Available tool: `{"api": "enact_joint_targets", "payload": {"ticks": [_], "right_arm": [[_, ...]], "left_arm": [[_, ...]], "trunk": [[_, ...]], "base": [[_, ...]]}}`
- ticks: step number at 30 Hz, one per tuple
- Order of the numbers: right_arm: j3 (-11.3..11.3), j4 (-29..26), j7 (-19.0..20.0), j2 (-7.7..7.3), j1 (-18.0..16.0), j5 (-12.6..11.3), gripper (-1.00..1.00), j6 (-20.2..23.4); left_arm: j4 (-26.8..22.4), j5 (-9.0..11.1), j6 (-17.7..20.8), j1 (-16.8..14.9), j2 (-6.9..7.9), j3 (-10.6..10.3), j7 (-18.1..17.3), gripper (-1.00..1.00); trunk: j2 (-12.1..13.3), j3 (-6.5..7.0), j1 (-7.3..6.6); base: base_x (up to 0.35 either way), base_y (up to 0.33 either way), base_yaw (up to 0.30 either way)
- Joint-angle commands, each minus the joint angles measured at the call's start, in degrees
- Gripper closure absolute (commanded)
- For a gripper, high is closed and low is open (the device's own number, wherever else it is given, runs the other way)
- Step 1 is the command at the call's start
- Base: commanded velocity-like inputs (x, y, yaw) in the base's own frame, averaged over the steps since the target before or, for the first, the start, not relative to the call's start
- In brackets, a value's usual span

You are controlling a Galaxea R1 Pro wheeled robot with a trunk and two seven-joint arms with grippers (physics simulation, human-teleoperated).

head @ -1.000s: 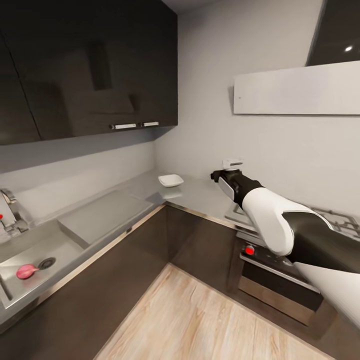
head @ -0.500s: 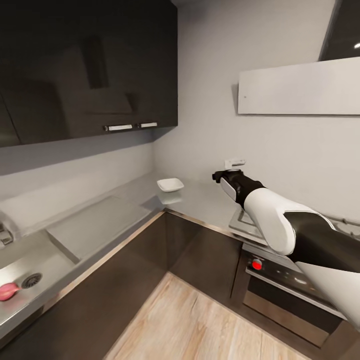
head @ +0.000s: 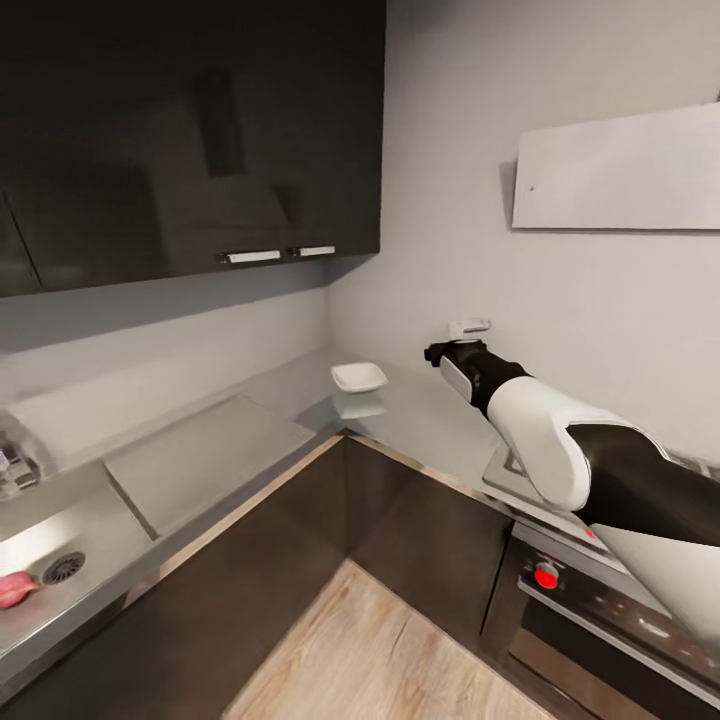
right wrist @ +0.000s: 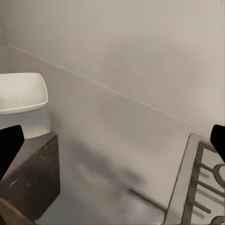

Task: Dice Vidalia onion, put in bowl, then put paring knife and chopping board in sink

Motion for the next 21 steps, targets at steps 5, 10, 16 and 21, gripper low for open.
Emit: {"api": "enact_joint_targets", "payload": {"ticks": [5, 10, 16, 21], "right_arm": [[-0.3, -0.1, 0.0, -0.05, 0.8, 0.6, -1.00, 0.4], [-0.4, -0.1, 0.1, -0.22, 1.2, 0.7, -1.00, 0.4], [-0.4, -0.1, 0.1, -0.26, 1.9, 0.7, -1.00, 0.4], [-0.4, -0.1, 0.1, -0.17, 2.0, 0.6, -1.00, 0.3]], "left_arm": [[0.0, 0.1, -0.3, 0.0, 0.00, 0.0, -0.1, -1.00], [0.1, 0.0, -0.4, 0.0, 0.04, -0.1, -0.2, -1.00], [0.1, 0.0, -0.4, 0.0, 0.08, -0.1, -0.2, -1.00], [0.1, 0.0, -0.4, 0.0, 0.08, -0.1, -0.2, -1.00]], "trunk": [[-0.1, -0.11, 0.05], [-0.1, -0.11, 0.05], [-0.1, -0.11, 0.05], [-0.1, -0.11, 0.05]], "base": [[0.214, -0.172, 0.050], [0.073, -0.066, 0.004], [0.006, -0.006, 0.000], [0.001, 0.000, 0.000]]}}
